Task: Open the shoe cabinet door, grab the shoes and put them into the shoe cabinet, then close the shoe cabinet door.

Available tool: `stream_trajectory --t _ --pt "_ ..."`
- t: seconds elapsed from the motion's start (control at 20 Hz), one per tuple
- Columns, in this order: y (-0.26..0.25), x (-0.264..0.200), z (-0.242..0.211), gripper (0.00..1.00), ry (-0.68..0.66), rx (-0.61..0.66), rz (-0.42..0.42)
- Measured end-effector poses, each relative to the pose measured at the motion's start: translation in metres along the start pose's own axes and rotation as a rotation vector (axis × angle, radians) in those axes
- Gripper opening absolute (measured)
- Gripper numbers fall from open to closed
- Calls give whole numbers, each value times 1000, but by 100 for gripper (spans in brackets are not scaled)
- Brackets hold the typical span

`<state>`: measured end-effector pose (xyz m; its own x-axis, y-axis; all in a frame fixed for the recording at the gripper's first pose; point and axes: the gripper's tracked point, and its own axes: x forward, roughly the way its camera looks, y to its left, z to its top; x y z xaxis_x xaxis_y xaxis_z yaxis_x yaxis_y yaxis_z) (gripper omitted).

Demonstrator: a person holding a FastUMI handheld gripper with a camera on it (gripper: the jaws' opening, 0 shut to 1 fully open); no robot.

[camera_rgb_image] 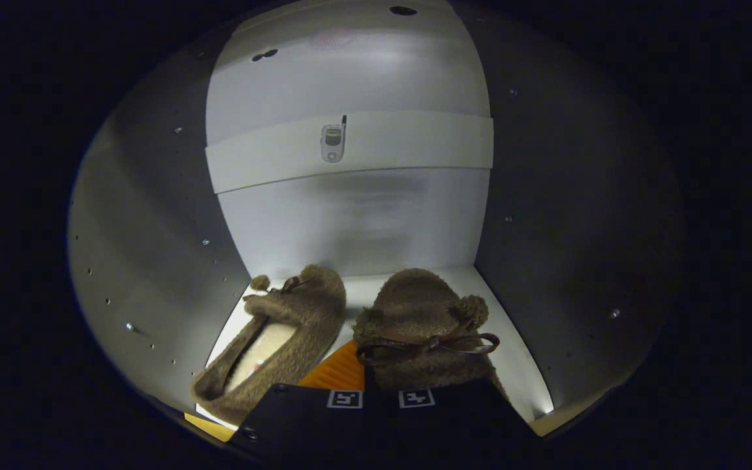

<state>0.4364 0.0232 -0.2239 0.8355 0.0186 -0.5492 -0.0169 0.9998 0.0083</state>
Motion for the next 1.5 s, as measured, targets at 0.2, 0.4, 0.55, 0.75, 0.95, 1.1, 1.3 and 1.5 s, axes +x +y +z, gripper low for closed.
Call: stream_trajectory --t 0.2,0.4,0.55,0.75,0.95,1.1,1.3,1.5 --pt "-11 28 -5 5 52 27 -22" --pt "-12 36 -4 9 57 24 -32" --pt "-8 33 -9 13 77 28 -18" --pt "3 17 -14 61 78 9 1" --pt "4 -14 -10 81 7 -32 -20" --pt "6 -49 -4 100 -50 -63 -44" --pt "16 -106 3 100 -142 -65 -34" --pt "34 -181 4 100 -258 -64 -8"
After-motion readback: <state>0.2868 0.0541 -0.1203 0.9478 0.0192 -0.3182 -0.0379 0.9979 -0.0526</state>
